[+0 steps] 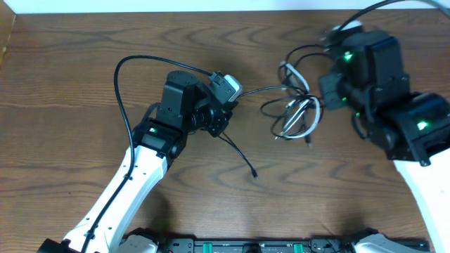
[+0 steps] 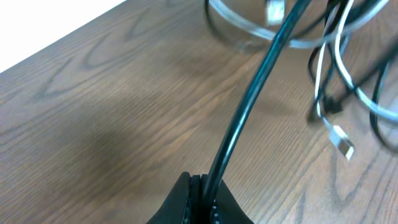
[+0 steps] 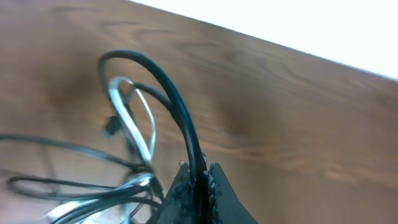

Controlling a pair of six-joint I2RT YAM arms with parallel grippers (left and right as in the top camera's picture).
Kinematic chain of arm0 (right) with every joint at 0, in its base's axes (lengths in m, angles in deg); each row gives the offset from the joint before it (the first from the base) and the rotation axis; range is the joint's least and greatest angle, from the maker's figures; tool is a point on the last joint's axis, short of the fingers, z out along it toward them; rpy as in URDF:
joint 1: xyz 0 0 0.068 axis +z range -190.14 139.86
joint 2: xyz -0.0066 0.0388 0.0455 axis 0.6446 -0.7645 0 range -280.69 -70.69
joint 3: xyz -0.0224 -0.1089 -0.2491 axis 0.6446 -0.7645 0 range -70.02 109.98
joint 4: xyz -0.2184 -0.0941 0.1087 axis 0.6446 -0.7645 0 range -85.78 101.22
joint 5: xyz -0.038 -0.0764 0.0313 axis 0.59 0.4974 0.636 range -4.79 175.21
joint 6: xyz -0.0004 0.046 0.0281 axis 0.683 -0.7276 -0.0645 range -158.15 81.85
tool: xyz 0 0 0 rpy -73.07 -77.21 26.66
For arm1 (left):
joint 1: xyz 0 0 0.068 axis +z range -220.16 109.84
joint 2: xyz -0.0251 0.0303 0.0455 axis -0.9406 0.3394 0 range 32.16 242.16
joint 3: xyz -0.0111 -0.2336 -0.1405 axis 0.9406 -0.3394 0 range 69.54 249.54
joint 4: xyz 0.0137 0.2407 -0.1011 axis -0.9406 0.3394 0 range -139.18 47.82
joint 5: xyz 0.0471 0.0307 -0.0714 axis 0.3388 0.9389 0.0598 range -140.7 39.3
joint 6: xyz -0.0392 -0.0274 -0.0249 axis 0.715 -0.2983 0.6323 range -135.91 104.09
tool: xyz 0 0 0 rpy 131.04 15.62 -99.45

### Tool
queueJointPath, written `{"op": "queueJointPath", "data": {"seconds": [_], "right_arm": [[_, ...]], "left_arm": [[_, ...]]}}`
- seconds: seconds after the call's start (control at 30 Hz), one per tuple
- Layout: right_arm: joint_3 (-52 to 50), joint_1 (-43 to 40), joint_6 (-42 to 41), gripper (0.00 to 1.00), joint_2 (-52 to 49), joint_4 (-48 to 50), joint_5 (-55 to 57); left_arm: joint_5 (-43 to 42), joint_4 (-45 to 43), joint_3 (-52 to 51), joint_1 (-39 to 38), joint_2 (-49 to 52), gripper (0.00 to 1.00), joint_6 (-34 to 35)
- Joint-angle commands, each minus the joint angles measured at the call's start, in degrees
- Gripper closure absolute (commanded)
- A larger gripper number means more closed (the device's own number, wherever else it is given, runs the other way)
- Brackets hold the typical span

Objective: Untangle cables

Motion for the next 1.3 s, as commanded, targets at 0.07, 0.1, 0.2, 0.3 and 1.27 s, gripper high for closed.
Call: {"op": "queueJointPath", "data": {"seconds": [0.07, 0.1, 0.2, 0.3, 1.27], "right_arm": [[0.76, -8.74, -3.82, 0.99, 1.53, -0.79, 6.34], [0.76, -10.27, -4.39, 0.99, 1.60, -0.98, 6.67], [0.76, -16.00, -6.01, 0.99, 1.70, -1.20, 7.21], [0.76, -21.77, -8.61, 0.99, 1.79, -1.14, 7.39], [0.76, -25.70, 9.46, 0.99, 1.40, 22.23, -70.69]], "left_arm": [[6.32, 1.29, 0.20, 0.31, 0.04, 0.93, -0.94], [6.99, 1.36, 0.20, 0.31, 0.04, 0.93, -0.94], [8.24, 1.36, 0.20, 0.31, 0.04, 0.93, -0.96], [8.24, 1.33, 0.20, 0.31, 0.04, 0.93, -0.96], [6.36, 0.44, 0.20, 0.28, 0.04, 0.93, -0.74]]}}
